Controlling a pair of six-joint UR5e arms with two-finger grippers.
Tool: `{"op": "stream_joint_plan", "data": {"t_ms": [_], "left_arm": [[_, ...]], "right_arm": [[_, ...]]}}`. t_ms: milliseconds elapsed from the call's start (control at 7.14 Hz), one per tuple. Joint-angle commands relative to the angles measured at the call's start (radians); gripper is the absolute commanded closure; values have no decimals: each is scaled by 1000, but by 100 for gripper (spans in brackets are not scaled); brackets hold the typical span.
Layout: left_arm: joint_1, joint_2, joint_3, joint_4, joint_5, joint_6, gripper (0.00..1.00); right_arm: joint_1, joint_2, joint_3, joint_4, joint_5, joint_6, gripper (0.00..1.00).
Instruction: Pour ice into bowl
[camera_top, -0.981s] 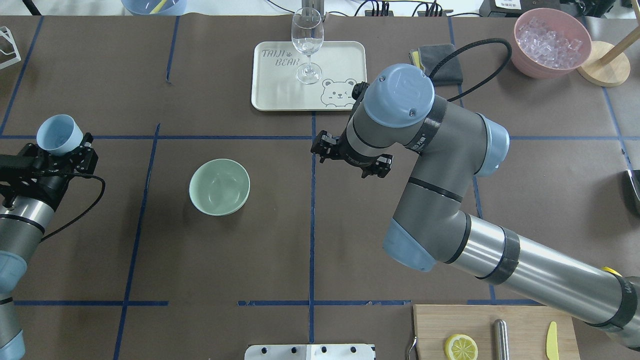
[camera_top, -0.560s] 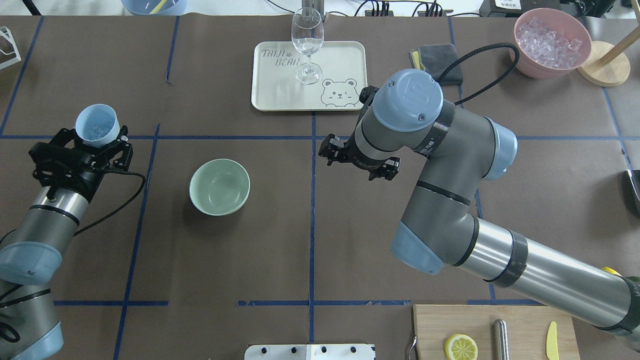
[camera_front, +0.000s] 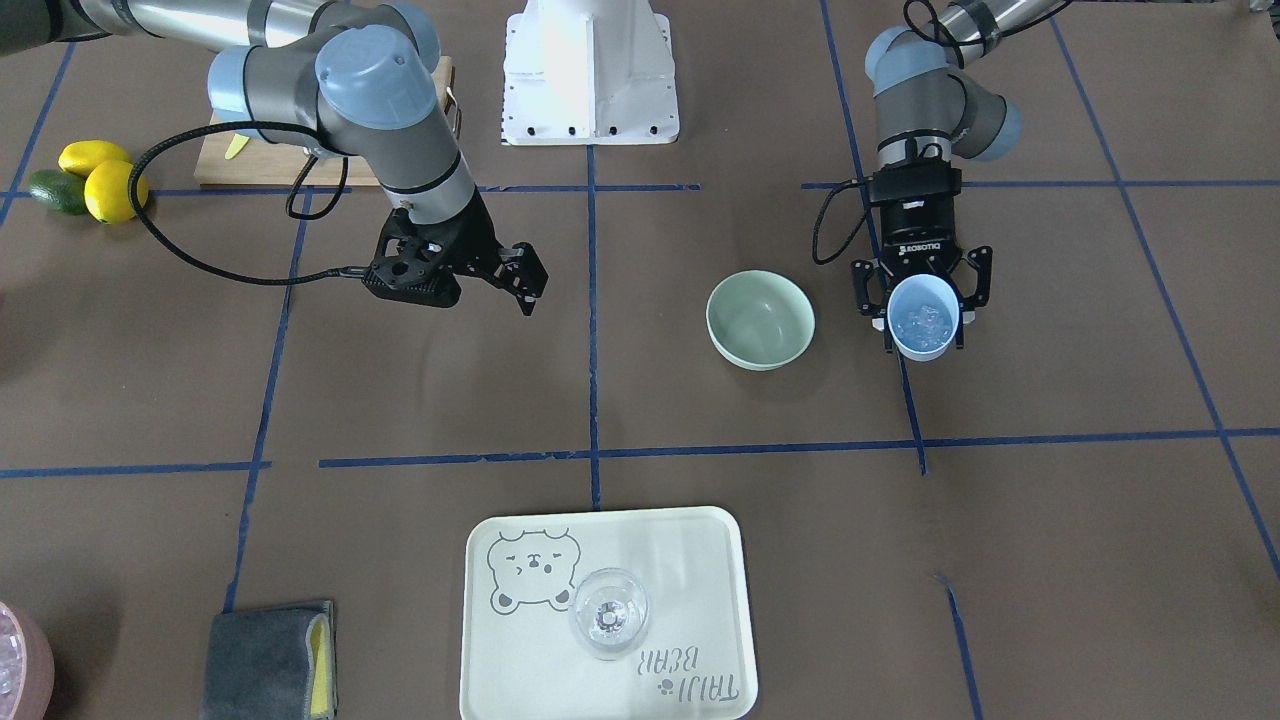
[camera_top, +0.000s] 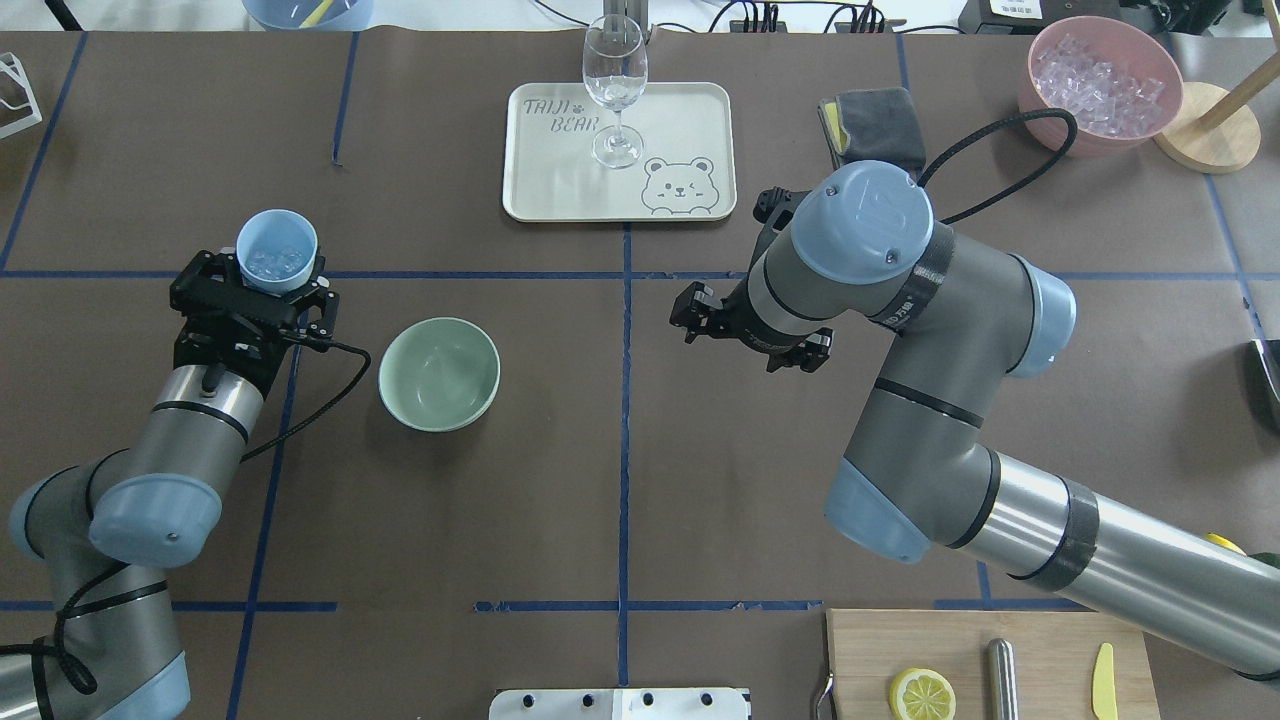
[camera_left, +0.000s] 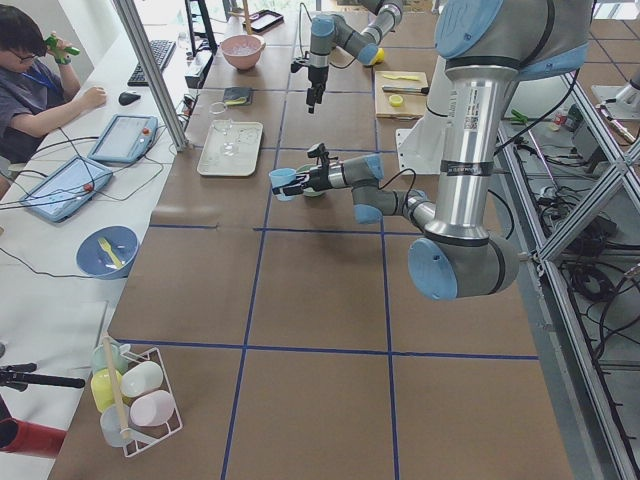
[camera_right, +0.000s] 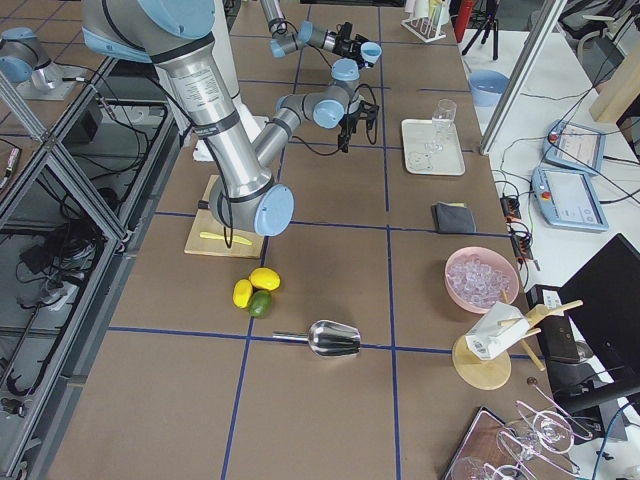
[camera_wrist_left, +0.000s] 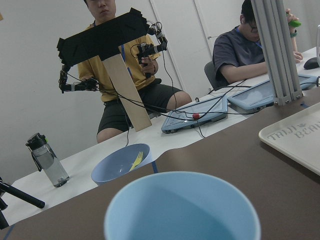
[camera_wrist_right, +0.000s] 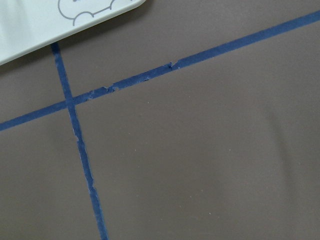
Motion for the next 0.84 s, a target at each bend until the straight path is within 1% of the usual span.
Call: {"op": "stream_joint_plan", "data": {"t_ms": [0,140,280,560,700], "left_arm": [[66,-49,-4,191,150,131,100],[99,-49,-2,197,213,193,100],[123,-49,2,198,219,268,100],[157,-51,7,200,285,455,100],[160,-51,7,198,288,548,100]], "right_arm": [[-1,-5,9,4,-1,0,0],[-4,-2,9,10,-2,0,0],[-4,3,9,10,-2,1,0],[-4,7,9,12,-2,1,0],[-4,7,9,10,-2,1,0]]}}
